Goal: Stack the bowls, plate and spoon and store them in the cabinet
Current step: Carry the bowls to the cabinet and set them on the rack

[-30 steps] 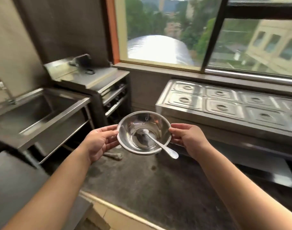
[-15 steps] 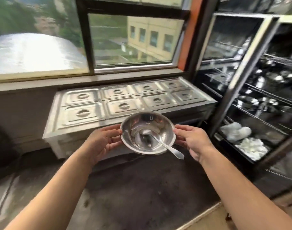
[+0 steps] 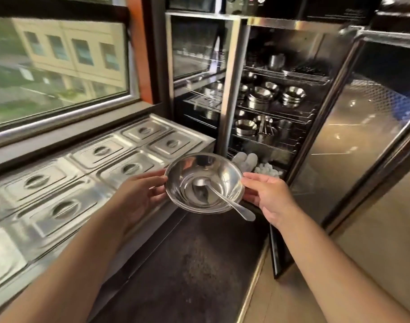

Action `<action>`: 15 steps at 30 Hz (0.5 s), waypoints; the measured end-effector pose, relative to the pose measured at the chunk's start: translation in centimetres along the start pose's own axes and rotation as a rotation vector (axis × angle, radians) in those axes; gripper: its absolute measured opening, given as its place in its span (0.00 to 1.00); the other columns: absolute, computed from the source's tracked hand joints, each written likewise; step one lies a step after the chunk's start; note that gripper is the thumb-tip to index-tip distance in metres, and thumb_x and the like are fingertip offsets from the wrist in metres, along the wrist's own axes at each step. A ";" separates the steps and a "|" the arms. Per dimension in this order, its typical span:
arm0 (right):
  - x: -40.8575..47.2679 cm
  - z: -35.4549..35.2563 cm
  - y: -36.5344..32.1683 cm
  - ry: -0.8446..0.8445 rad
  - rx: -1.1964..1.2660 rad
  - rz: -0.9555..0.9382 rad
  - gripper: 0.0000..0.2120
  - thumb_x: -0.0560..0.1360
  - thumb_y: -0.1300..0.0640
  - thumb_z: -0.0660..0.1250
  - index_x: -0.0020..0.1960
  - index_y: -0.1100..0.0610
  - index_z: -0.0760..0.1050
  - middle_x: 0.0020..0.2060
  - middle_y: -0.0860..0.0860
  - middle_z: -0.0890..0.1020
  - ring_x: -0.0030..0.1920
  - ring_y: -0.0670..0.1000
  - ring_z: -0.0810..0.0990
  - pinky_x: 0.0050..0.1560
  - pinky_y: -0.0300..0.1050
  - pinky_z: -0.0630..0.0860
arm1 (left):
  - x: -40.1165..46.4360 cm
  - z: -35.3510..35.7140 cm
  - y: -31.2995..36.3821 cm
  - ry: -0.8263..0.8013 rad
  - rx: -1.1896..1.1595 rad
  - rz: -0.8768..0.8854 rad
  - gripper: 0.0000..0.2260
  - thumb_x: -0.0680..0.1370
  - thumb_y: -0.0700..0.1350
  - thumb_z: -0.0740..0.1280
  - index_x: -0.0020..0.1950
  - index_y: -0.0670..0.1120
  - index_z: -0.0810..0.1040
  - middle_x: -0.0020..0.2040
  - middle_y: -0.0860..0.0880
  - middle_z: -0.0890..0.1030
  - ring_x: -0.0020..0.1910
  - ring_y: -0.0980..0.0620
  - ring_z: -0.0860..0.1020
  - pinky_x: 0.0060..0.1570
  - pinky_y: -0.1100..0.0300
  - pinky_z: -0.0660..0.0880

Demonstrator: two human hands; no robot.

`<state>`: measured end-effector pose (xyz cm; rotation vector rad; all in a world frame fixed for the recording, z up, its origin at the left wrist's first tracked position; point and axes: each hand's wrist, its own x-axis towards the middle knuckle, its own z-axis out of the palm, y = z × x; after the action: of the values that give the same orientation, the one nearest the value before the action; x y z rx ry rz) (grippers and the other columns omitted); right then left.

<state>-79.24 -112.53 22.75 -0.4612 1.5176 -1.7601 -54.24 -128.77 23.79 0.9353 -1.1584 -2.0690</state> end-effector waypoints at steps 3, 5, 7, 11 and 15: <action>3.5 -1.8 -0.3 0.062 0.022 -0.030 0.10 0.74 0.67 0.75 0.55 0.64 0.82 0.42 0.59 0.89 0.40 0.53 0.89 0.37 0.42 0.83 | 5.3 1.9 0.2 -0.045 0.013 -0.029 0.14 0.75 0.30 0.67 0.60 0.36 0.82 0.47 0.41 0.85 0.37 0.49 0.83 0.38 0.57 0.84; 6.5 -3.0 -0.7 0.092 0.040 -0.045 0.11 0.74 0.67 0.75 0.55 0.64 0.82 0.43 0.59 0.89 0.40 0.53 0.89 0.37 0.42 0.83 | 9.0 3.6 0.4 -0.061 0.038 -0.029 0.15 0.74 0.30 0.68 0.60 0.36 0.82 0.48 0.40 0.84 0.38 0.49 0.82 0.41 0.57 0.84; 10.2 -4.3 -1.1 0.125 0.048 -0.059 0.11 0.74 0.68 0.75 0.56 0.65 0.82 0.43 0.58 0.89 0.40 0.53 0.89 0.36 0.41 0.83 | 13.1 5.6 0.6 -0.079 0.061 -0.035 0.14 0.75 0.30 0.67 0.59 0.37 0.82 0.46 0.41 0.85 0.36 0.50 0.82 0.37 0.59 0.83; 18.5 -6.5 -2.7 0.152 0.081 -0.071 0.11 0.74 0.69 0.74 0.56 0.65 0.82 0.42 0.58 0.89 0.39 0.53 0.89 0.35 0.41 0.83 | 21.2 10.0 1.8 -0.111 0.105 -0.033 0.13 0.77 0.30 0.66 0.59 0.37 0.82 0.40 0.44 0.86 0.32 0.53 0.83 0.32 0.62 0.81; 26.6 -8.9 -5.4 0.194 0.074 -0.050 0.11 0.74 0.68 0.74 0.56 0.65 0.82 0.43 0.60 0.88 0.39 0.55 0.88 0.39 0.43 0.83 | 29.0 14.9 3.3 -0.135 0.146 -0.032 0.13 0.78 0.31 0.65 0.61 0.37 0.81 0.42 0.44 0.86 0.33 0.53 0.83 0.34 0.60 0.82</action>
<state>-104.37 -125.89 20.58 -0.3004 1.5782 -1.9400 -82.52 -145.26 23.85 0.8978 -1.3889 -2.1234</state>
